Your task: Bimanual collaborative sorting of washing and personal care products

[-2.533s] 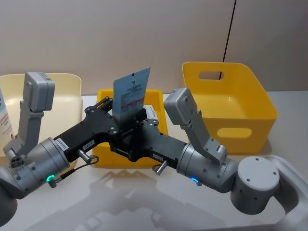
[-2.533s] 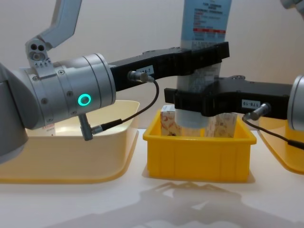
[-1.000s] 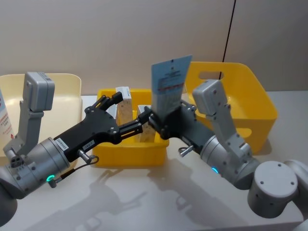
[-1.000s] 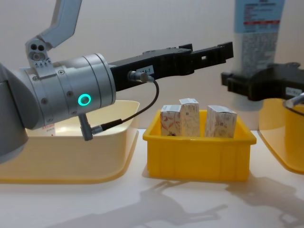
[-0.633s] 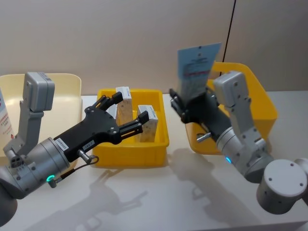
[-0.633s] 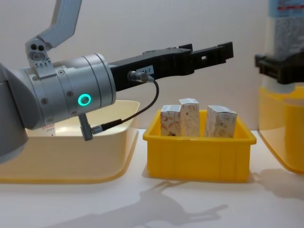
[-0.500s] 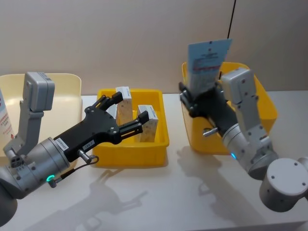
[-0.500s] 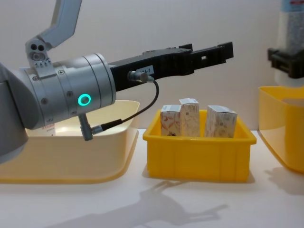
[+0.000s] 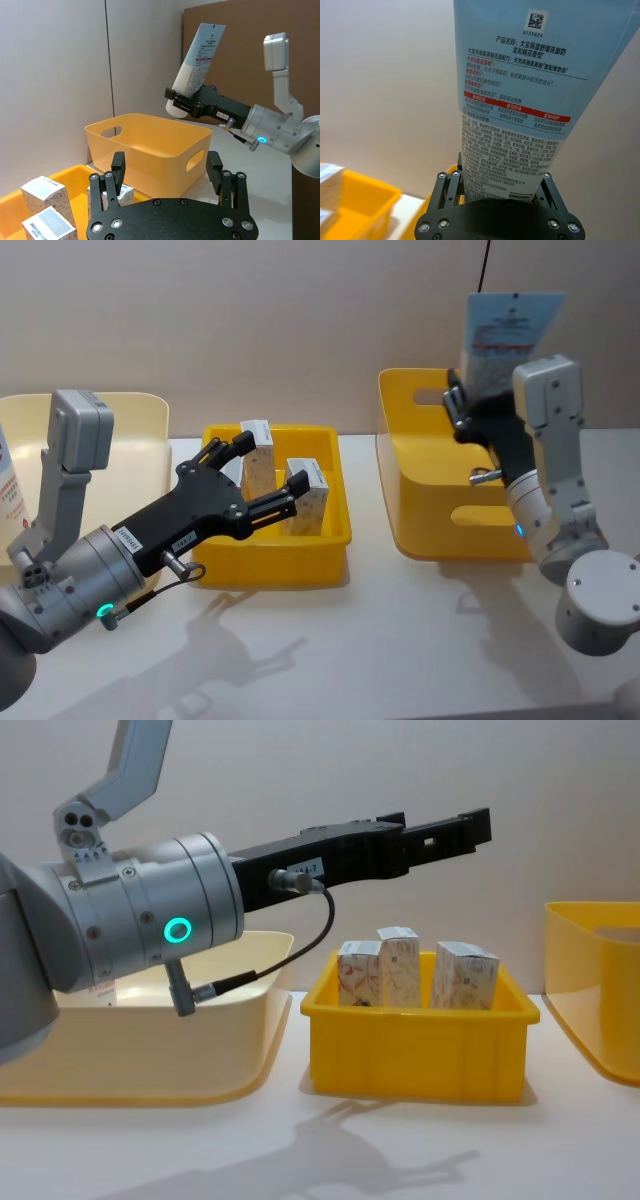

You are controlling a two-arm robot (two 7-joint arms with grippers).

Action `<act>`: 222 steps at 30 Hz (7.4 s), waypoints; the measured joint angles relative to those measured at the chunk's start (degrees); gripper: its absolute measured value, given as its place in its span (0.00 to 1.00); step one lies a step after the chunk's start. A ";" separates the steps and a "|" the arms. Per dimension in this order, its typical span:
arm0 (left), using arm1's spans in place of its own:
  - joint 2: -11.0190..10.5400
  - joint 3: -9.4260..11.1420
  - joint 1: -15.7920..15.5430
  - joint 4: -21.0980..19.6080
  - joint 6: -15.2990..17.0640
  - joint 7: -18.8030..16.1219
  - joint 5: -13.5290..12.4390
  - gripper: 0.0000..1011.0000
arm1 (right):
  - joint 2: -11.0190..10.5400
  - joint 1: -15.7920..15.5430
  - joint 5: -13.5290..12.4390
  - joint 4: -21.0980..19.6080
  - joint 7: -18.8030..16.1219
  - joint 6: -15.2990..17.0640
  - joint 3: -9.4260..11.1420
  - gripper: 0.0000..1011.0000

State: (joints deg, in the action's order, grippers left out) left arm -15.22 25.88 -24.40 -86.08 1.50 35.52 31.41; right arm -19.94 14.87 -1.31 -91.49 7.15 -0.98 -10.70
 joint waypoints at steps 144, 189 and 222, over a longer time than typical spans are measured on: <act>-6.05 0.13 9.78 -6.46 -0.62 -31.50 -17.98 0.99 | 1.08 -14.22 -14.12 -8.38 -10.34 2.90 -1.93 0.99; -6.68 0.15 10.81 -7.10 -0.70 -34.89 -19.93 0.99 | 1.25 -7.10 -15.23 -3.94 -15.95 7.52 -3.98 0.99; -6.68 0.15 10.81 -7.10 -0.70 -34.89 -19.93 0.99 | 8.75 1.84 -10.49 6.51 -12.40 13.73 -7.60 0.99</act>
State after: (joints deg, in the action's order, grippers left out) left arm -21.89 26.03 -13.59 -93.18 0.80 0.63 11.48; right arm -11.19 16.71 -11.80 -84.98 -5.25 12.76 -18.30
